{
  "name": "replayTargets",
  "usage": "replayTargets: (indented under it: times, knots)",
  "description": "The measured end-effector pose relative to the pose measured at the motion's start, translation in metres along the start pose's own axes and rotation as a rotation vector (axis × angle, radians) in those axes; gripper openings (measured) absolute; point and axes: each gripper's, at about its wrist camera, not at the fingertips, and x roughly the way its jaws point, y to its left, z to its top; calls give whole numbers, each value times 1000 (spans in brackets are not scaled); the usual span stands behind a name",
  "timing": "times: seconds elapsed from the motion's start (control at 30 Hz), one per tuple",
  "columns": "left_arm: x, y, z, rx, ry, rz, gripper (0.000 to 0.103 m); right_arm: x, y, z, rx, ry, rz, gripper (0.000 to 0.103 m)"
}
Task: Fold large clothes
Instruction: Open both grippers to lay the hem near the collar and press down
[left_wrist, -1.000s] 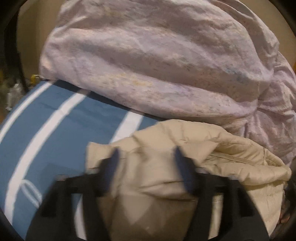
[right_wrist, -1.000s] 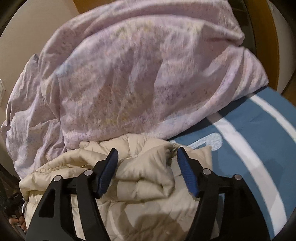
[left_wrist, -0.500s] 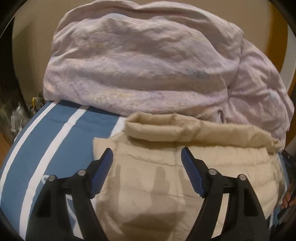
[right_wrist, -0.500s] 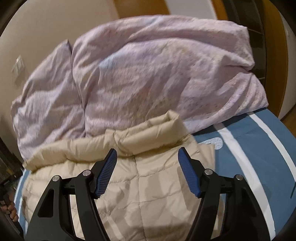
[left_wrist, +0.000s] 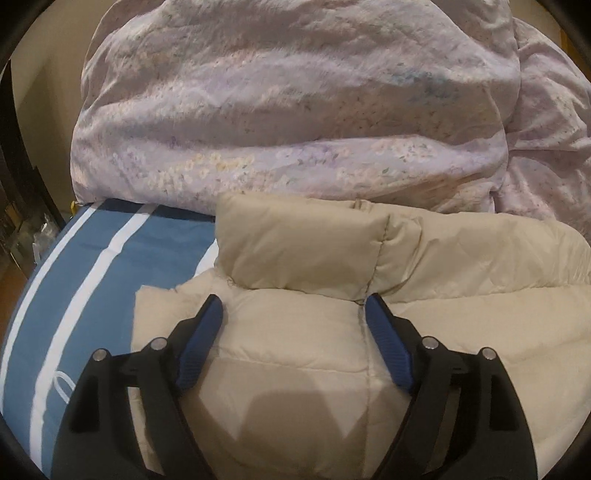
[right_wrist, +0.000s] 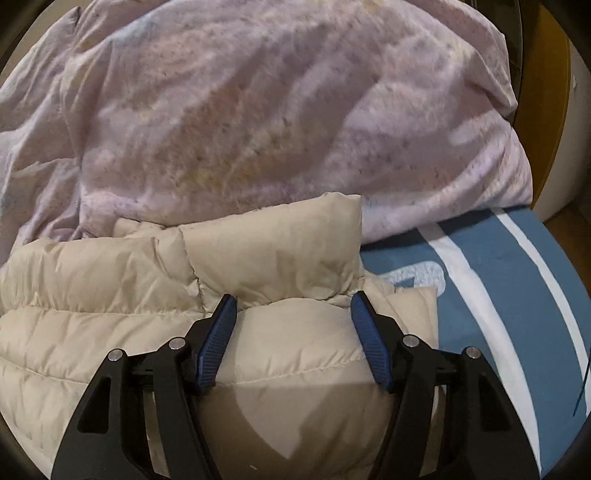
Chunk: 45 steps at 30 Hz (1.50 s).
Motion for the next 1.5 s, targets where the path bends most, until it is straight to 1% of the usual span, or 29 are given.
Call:
replayTargets:
  times: [0.1, 0.3, 0.47, 0.67, 1.0, 1.5]
  knots:
    - [3, 3, -5, -9, -7, -5, 82, 4, 1, -2, -9, 17, -22, 66]
    - [11, 11, -6, -40, 20, -24, 86, 11, 2, -2, -23, 53, -49, 67]
    - [15, 10, -6, -33, 31, -4, 89, 14, 8, -4, -53, 64, -71, 69]
    - [17, 10, -7, -31, 31, 7, 90, 15, 9, -9, -65, 66, -73, 70]
    - [18, 17, -10, -53, 30, -13, 91, 15, 11, -4, -73, 70, -81, 71]
    - [24, 23, -11, -58, 35, -9, 94, 15, 11, -5, -78, 75, -81, 71]
